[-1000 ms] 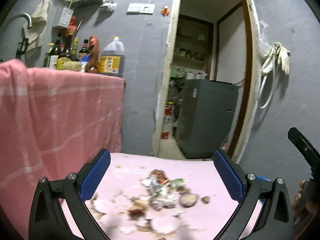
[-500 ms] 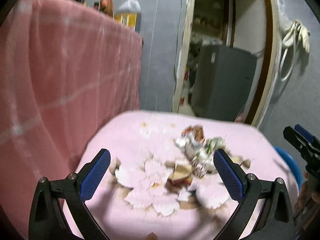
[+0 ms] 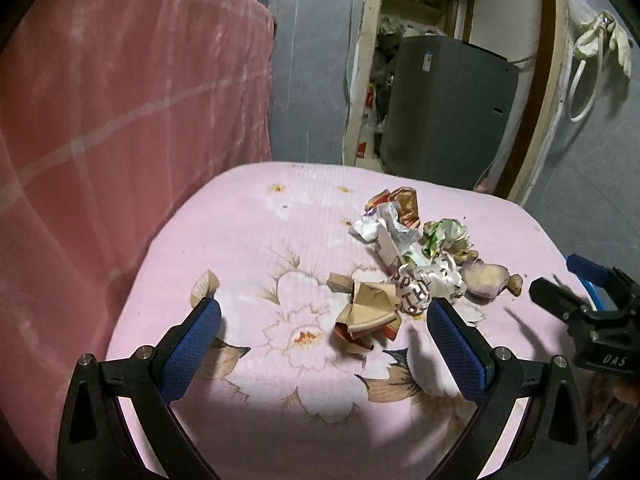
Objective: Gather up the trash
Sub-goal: 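Move both tools back over the remaining trash on the table, then grasp the tan paper scrap with the left tool while the right tool grasps a small shell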
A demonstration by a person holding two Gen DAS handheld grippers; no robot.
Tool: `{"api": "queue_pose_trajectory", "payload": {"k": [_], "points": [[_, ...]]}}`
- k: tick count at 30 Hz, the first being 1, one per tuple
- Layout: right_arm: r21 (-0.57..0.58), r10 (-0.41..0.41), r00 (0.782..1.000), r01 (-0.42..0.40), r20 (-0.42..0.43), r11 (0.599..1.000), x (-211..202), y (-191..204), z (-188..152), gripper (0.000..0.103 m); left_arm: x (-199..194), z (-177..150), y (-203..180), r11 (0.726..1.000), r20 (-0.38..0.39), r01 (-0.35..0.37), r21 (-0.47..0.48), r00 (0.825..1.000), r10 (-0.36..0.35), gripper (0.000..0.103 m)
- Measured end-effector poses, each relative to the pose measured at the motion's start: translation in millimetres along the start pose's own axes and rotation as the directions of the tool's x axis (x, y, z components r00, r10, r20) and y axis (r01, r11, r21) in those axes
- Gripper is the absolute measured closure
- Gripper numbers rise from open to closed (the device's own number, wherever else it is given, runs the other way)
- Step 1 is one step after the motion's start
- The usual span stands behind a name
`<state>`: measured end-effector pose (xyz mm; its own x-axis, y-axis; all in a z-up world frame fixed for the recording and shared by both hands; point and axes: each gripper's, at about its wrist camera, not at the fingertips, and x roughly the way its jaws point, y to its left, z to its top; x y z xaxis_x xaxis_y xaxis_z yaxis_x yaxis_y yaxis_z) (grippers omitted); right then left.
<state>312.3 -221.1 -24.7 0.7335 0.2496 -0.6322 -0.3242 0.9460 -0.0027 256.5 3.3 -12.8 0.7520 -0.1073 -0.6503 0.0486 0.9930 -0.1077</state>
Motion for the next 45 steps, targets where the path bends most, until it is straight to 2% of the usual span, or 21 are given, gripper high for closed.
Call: {"api": "queue_pose_trajectory", "payload": {"k": [3,5,8,12,13,15,17,20,22,26,30,35,38,41,43,45], "points": [[-0.020,0.012,0.999,-0.013,-0.033,1.000,5.9,3.3,-1.2,0.004,3.1,-1.4,1.2,1.000,-0.019,0.022,-0.003,1.000,-0.022,0.003],[-0.030,0.016,0.999,-0.018,-0.049,0.999,9.2,5.0,-1.6,0.016,3.1,-1.7,-0.1,0.999,-0.024,0.036,0.003,0.999,-0.036,0.003],[-0.027,0.038,0.996,-0.040,-0.082,0.999,15.9,3.6,-1.6,0.033,4.2,-2.0,-3.5,0.998,-0.032,0.057,0.018,0.998,-0.057,0.009],[-0.012,0.064,0.992,-0.066,-0.107,0.998,20.5,1.3,-0.3,0.037,5.4,-2.4,-5.8,0.996,-0.048,0.085,0.028,0.995,-0.084,0.026],[-0.013,0.068,0.991,-0.070,-0.114,0.997,21.8,1.6,0.3,0.041,5.6,-2.3,-6.3,0.995,-0.050,0.090,0.030,0.995,-0.088,0.031],[-0.021,0.068,0.990,-0.071,-0.127,0.997,24.6,3.6,1.2,0.049,5.5,-1.9,-7.5,0.995,-0.052,0.098,0.034,0.994,-0.096,0.038],[-0.035,0.066,0.989,-0.071,-0.132,0.997,26.3,6.5,1.5,0.068,6.1,-1.8,-8.9,0.994,-0.055,0.106,0.039,0.993,-0.104,0.045],[-0.041,0.071,0.988,-0.077,-0.137,0.996,28.0,8.5,1.2,0.082,8.5,-1.8,-9.4,0.993,-0.067,0.111,0.038,0.992,-0.109,0.056],[-0.039,0.078,0.987,-0.084,-0.138,0.996,28.1,8.0,0.9,0.088,9.7,-1.2,-8.0,0.993,-0.070,0.116,0.033,0.991,-0.113,0.066],[-0.039,0.081,0.988,-0.087,-0.130,0.995,27.1,7.9,0.0,0.089,8.4,-1.4,-6.7,0.991,-0.068,0.132,0.026,0.989,-0.130,0.077],[-0.030,0.075,0.993,-0.078,-0.094,0.997,21.0,7.7,-1.8,0.089,2.0,-1.4,-8.7,0.990,-0.046,0.132,0.038,0.990,-0.130,0.079],[-0.005,0.100,0.995,-0.100,-0.009,0.995,5.4,2.8,-4.7,0.089,-16.1,-3.6,-15.6,0.992,0.032,0.105,0.067,0.994,-0.107,0.079],[0.010,0.110,0.991,-0.111,0.072,0.994,-9.9,-0.4,-5.2,0.089,-31.1,-4.6,-22.1,0.992,0.100,0.104,0.076,0.989,-0.111,0.079],[0.015,0.114,0.979,-0.118,0.169,0.993,-29.0,-1.9,-4.3,0.089,-43.3,-1.8,-29.5,0.990,0.162,0.127,0.066,0.977,-0.137,0.079],[0.007,0.103,0.961,-0.108,0.257,0.994,-46.8,-1.8,-1.5,0.089,-52.3,1.2,-38.9,0.988,0.204,0.142,0.063,0.967,-0.152,0.079],[-0.011,0.075,0.934,-0.076,0.350,0.997,-68.8,-1.7,0.9,0.089,-58.1,7.9,-44.9,0.986,0.246,0.156,0.066,0.955,-0.167,0.078]]}}
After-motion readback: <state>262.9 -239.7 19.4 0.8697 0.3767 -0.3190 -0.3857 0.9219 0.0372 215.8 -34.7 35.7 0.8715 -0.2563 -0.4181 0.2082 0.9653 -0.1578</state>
